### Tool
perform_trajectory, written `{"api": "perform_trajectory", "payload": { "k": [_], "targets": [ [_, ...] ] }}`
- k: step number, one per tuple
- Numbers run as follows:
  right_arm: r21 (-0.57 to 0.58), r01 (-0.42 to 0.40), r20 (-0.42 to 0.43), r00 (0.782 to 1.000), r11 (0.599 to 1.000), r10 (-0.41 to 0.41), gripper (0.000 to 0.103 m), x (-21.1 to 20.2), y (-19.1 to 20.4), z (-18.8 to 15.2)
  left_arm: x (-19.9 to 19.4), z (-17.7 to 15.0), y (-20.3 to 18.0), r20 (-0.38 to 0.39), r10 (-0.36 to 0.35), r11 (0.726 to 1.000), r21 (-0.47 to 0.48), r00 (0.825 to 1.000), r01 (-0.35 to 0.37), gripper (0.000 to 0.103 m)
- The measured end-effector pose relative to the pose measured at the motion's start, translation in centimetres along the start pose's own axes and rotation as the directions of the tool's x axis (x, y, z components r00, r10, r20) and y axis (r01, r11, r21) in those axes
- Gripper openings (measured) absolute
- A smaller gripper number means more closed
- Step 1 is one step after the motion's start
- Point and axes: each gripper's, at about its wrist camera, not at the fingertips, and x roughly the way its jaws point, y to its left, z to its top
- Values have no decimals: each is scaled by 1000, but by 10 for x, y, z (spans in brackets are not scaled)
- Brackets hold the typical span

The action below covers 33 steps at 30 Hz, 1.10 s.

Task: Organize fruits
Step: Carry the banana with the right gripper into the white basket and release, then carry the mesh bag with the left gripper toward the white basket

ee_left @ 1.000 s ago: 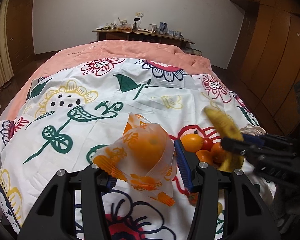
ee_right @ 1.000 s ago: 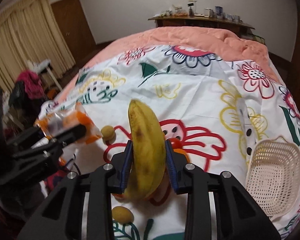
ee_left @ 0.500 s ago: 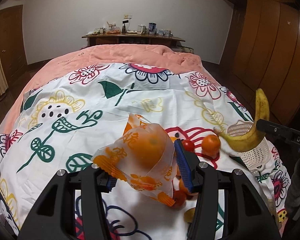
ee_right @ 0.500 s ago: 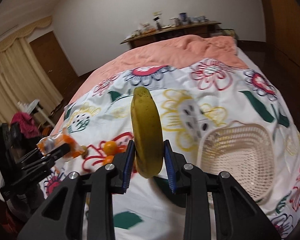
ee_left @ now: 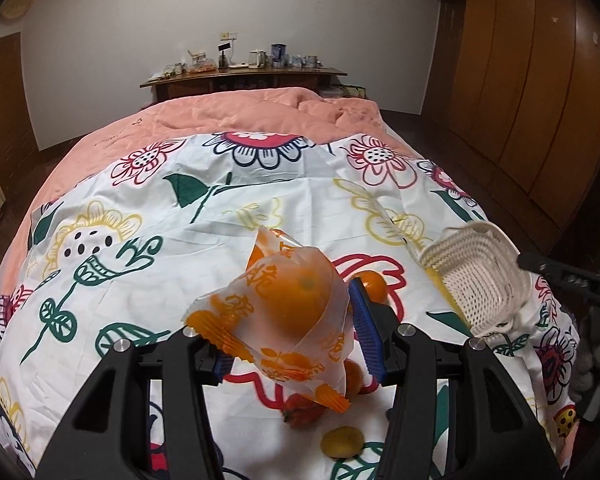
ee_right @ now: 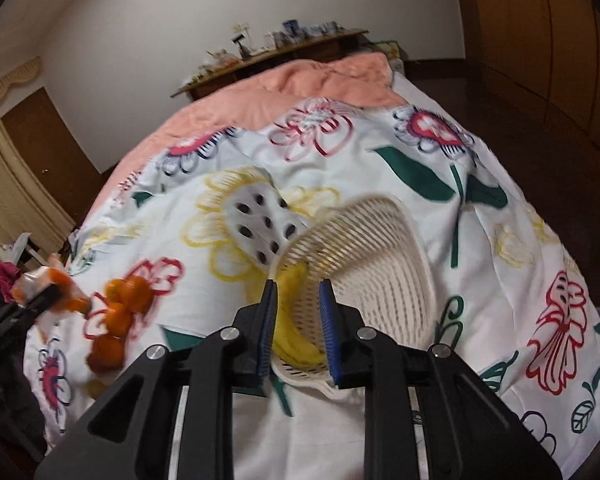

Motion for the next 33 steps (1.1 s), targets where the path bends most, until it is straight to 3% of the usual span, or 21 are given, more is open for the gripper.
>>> {"api": "perform_trajectory", "payload": {
  "k": [6,13,19,23,27,33],
  "targets": [
    [49,0,-49,999,999,3,23,24,-17,-10,1,6,-12,12,4,999,33,1000,-4,52],
    [111,17,-29,999,994,-14,28,27,-35,-9,5,16,-28,26,-13,997,71,1000,11,52],
    [130,5,-14,1000,992,-4,33,27,-40,-11,19,17,-8,-18,21,1000,14,1000,-21,52],
    [130,-13,-11,1000,991,14,34,28,-37,-11,23,11,17,-40,73,997,-27,997,-74,60],
    [123,-10,7,1000,992,9,59,26,-33,-10,30,4,46,-77,122,988,-90,990,-129,71],
    [101,15,33,999,995,-19,62,24,-25,-6,46,-10,49,-145,79,991,-100,986,-94,72]
  ]
}}
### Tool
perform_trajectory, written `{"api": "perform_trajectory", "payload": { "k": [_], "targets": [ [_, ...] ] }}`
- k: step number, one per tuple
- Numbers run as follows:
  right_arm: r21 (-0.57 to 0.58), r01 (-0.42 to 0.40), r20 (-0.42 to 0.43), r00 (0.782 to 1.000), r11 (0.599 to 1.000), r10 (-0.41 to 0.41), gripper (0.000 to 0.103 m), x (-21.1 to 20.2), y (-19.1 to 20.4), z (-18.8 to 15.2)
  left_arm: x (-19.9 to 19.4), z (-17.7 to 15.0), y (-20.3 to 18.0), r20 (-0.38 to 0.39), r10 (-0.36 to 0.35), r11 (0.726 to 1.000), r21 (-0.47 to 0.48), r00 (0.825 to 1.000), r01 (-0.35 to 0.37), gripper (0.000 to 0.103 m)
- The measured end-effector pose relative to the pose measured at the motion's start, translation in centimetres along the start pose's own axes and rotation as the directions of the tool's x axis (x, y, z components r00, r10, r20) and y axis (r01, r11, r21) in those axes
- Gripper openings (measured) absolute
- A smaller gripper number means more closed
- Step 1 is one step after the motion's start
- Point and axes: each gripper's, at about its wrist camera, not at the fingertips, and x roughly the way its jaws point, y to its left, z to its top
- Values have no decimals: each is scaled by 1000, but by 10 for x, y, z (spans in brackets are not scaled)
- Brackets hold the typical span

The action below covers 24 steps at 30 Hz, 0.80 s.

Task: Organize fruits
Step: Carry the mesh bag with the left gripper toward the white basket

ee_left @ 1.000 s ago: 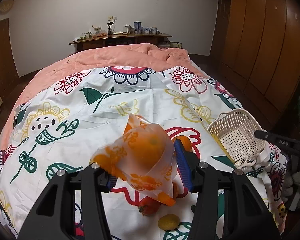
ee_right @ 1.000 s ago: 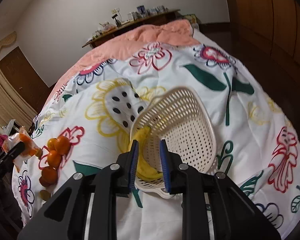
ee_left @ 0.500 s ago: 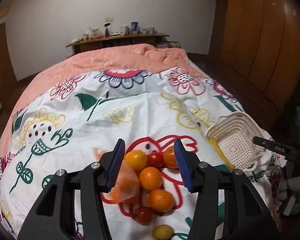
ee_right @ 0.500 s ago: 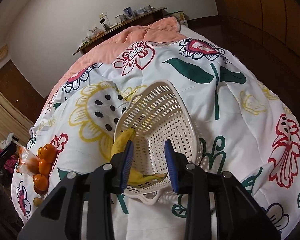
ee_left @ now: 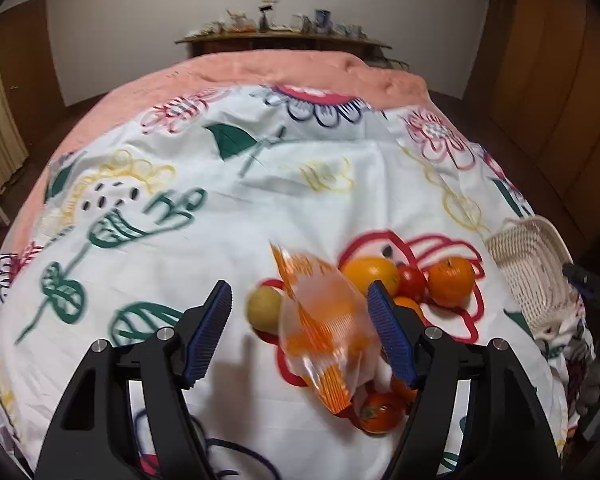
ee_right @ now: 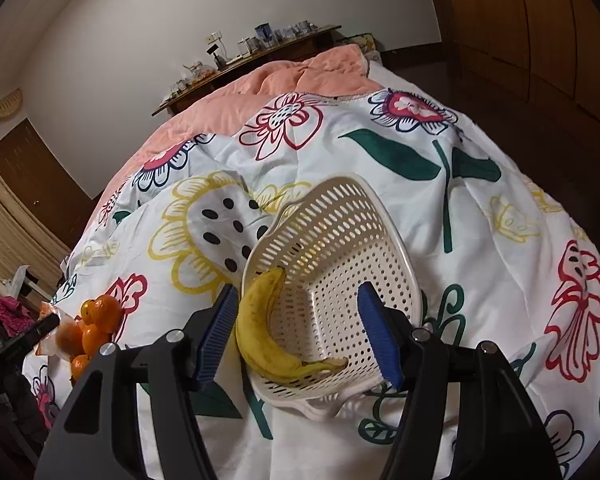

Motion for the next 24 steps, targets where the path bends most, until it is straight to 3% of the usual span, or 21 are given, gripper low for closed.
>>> {"api": "perform_trajectory", "payload": {
  "k": [6,7,9,20,24],
  "targets": [
    [6,48,31,998,999,-48,63,-2,-8,3,11,-6,-18,-15,-8,998,63,1000,9,70],
    [14,49,28,998,999,-50,63,0,-12,3,12,-6,-21,-12,-4,997,74,1000,5,68],
    [28,50,20,999,998,-51,63,4,-18,2,13,-5,-26,-7,7,995,95,1000,-6,51],
    [100,49,2,999,994,-49,63,18,-54,-2,-1,3,-36,7,-17,995,101,1000,16,38],
    [130,42,-2,999,991,-42,63,23,-66,-4,-3,0,-42,4,17,993,114,1000,-17,38]
  ]
}}
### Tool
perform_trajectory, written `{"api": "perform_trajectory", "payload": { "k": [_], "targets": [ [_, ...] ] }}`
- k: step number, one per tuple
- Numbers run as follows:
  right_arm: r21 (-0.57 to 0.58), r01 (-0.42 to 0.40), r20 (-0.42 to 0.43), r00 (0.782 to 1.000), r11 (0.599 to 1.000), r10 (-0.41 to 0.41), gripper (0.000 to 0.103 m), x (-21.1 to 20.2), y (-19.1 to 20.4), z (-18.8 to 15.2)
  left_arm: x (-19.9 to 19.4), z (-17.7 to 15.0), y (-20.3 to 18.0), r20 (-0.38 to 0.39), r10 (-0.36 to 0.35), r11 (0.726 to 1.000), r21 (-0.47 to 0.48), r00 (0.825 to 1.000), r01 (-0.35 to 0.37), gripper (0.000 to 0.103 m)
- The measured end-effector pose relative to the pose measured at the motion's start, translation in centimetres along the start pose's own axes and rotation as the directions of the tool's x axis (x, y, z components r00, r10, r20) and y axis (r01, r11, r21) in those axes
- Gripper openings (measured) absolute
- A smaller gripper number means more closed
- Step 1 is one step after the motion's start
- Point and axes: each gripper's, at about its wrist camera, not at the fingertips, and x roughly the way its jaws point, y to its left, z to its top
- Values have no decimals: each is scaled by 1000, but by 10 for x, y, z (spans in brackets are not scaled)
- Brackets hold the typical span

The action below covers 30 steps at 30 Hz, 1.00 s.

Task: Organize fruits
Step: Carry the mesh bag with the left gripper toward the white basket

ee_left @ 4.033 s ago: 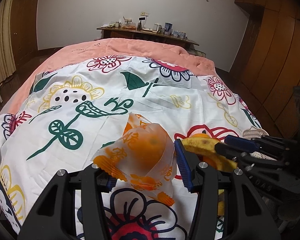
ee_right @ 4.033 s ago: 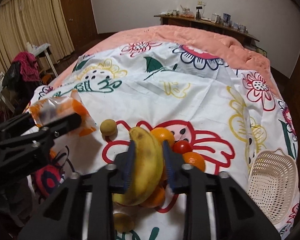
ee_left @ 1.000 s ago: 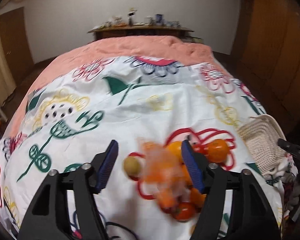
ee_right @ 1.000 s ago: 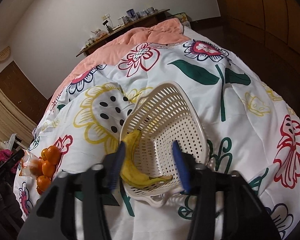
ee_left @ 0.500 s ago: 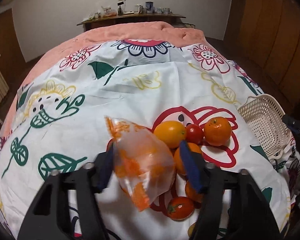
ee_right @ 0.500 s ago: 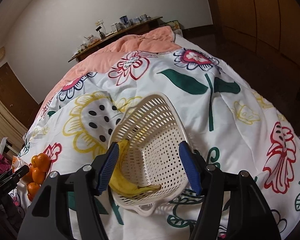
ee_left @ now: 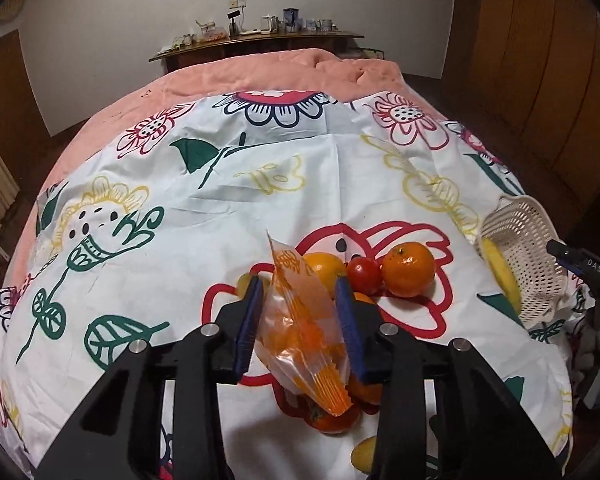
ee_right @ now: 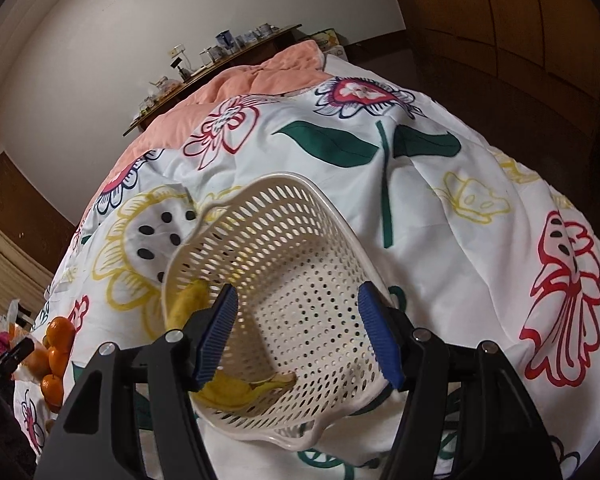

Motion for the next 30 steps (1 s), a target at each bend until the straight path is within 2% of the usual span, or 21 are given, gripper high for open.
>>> {"api": "perform_trajectory", "payload": {
  "k": [4,6,12,18,21,23,26,28,30],
  "targets": [
    [-3,-5,7,1000,1000,5,63,1,-1,-2,-2,-8,5,-7,40,999,-11,999,-40,43],
    [-12,-4,11,1000,1000,4,63,0,1,-2,-2,-12,9,-13,50,999,-18,999,-51,48],
    [-24,-5,14,1000,1000,5,65,-1,5,-2,-2,-17,17,-9,53,998,-35,999,-53,59],
    [-60,17,18,1000,998,-16,76,8,7,-1,0,-20,28,-25,38,996,-79,999,-40,75],
    [-65,36,18,999,997,-35,76,14,7,-2,-1,-22,30,-21,35,996,-85,999,-36,75],
    [-36,-24,-20,1000,999,23,76,19,5,-3,2,-23,28,-43,21,996,-81,999,-24,75],
    [-51,-34,-15,999,998,33,76,18,10,-8,15,-33,22,-104,8,998,-68,995,-15,75],
    [-63,-50,-6,999,997,50,76,13,15,-10,16,-34,21,-101,19,998,-65,995,-26,69],
    [-66,-56,7,998,996,57,76,9,17,-10,15,-32,21,-93,-6,997,-71,996,-1,57]
  ]
}}
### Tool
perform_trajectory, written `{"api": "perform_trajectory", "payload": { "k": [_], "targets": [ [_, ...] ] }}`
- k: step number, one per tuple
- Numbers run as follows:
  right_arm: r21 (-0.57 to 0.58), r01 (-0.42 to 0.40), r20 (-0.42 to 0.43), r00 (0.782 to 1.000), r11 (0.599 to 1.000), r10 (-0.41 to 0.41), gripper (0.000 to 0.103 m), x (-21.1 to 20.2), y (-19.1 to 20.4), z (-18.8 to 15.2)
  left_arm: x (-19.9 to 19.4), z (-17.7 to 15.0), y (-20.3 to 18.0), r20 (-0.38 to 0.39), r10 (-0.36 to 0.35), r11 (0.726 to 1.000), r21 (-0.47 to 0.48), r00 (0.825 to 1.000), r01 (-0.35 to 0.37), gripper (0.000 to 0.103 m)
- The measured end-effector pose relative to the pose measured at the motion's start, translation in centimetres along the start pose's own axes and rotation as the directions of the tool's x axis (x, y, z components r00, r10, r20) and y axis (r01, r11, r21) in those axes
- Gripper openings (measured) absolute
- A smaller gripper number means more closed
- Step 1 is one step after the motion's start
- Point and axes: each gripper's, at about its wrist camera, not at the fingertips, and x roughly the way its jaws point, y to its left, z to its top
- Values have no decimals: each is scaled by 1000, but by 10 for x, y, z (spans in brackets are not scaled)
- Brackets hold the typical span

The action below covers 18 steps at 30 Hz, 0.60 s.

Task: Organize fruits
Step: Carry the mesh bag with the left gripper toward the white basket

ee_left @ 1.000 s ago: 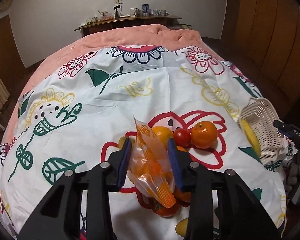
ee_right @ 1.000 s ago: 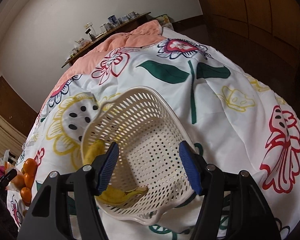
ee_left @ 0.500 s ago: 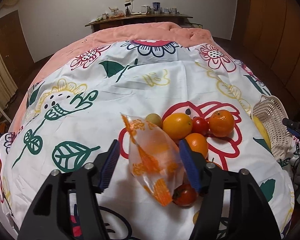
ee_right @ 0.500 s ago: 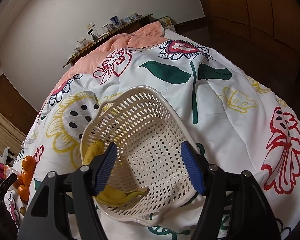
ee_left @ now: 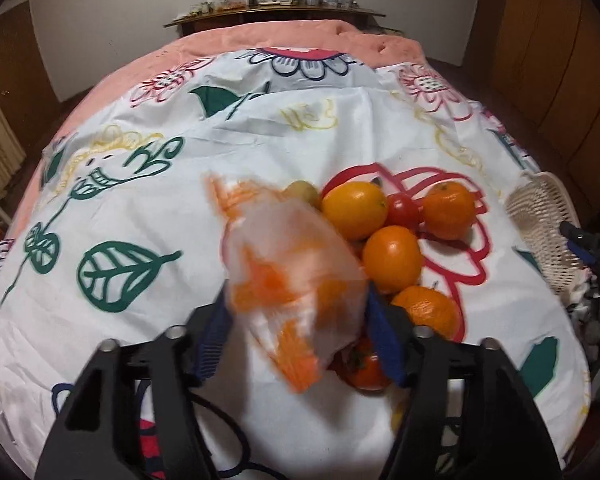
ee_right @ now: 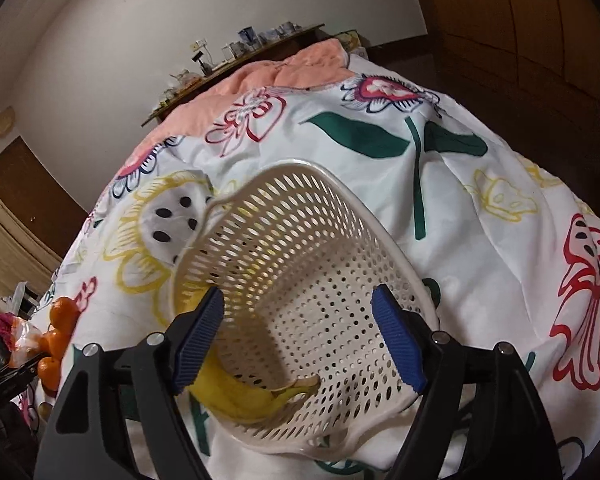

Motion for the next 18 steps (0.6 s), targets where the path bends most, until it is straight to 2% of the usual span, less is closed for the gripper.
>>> {"api": "perform_trajectory", "payload": {
  "k": [6,12,15,18],
  "targets": [
    [-11,-9,57,998,1000,10,76,-19,8,1,-4,1,-1,14,2,1000,5,1000,-2,52],
    [-7,-23,113,993,1000,24,76,-39,9,4,-31,14,-6,88,20,1000,18,996,-22,52],
    [-8,-16,149,989,1000,17,76,-50,10,5,-43,24,-25,119,-12,998,61,993,5,52],
    [-6,-2,169,986,1000,3,76,-55,8,6,-46,33,-64,118,-87,987,147,989,69,52]
  ]
}}
